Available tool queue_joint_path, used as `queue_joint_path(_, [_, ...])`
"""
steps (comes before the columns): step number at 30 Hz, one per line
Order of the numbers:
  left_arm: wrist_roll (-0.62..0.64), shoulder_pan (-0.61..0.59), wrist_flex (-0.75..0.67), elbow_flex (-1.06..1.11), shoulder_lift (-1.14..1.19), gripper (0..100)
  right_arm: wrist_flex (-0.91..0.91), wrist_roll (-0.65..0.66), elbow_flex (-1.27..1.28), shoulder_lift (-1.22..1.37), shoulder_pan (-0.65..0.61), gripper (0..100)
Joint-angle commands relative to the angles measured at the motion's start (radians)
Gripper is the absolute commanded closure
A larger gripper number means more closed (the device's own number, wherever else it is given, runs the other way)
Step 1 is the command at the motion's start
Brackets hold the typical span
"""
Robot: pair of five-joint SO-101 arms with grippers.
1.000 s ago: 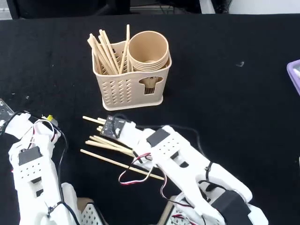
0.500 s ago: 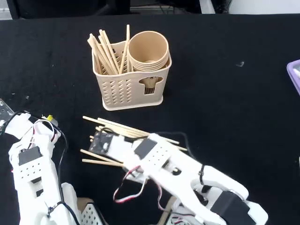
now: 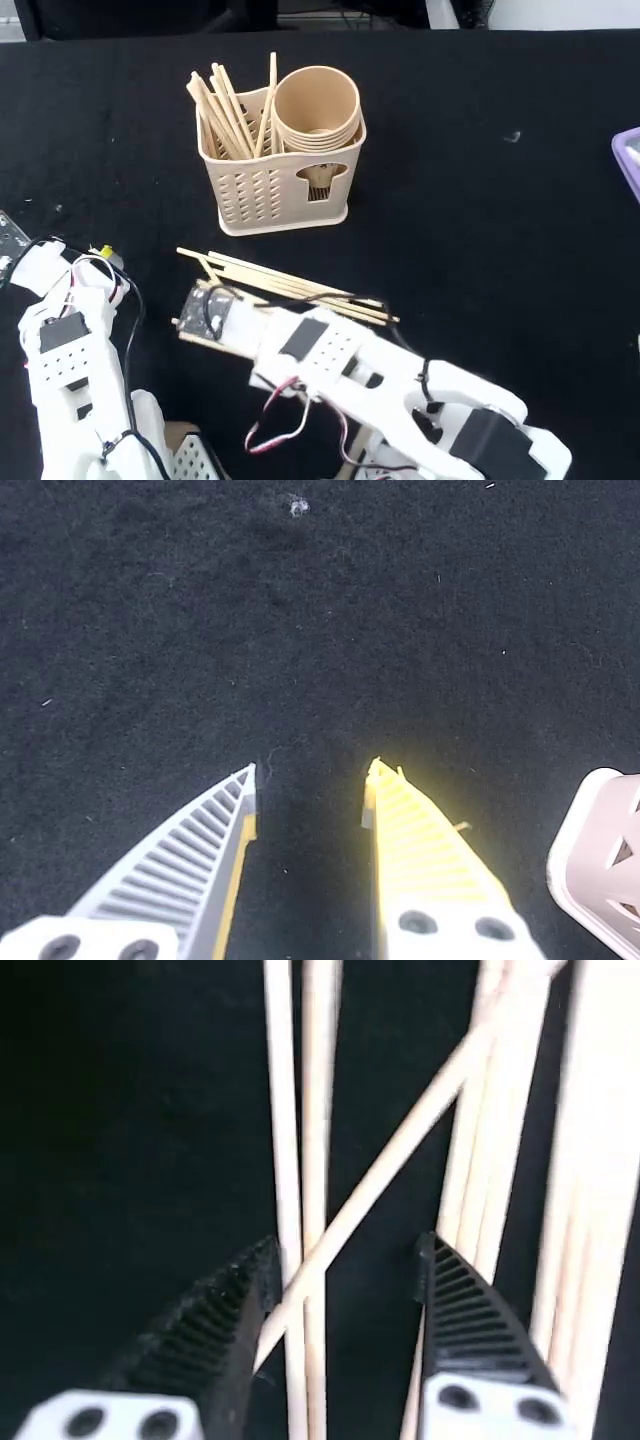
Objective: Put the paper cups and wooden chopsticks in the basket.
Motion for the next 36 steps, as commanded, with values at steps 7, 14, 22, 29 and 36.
queue_joint_path(7, [0.008, -0.007, -0.018, -0.022, -0.018, 82, 0.092, 0.081, -0.013, -0.005, 0.061, 82.4])
queue_joint_path(14, [0.008, -0.010, -0.018, -0.022, -0.018, 82, 0.097, 0.081, -0.059, -0.007, 0.110, 98.2])
queue_joint_path(22, [0.008, -0.008, -0.018, -0.022, -0.018, 82, 0.097, 0.183, -0.108, -0.007, 0.304, 98.8])
queue_joint_path(29, [0.008, -0.007, -0.018, -0.022, -0.018, 82, 0.120, 0.192, -0.102, -0.007, 0.336, 98.8])
queue_joint_path(36, [0.008, -0.007, -0.018, -0.022, -0.018, 82, 0.258, 0.175, -0.142, -0.007, 0.259, 92.8])
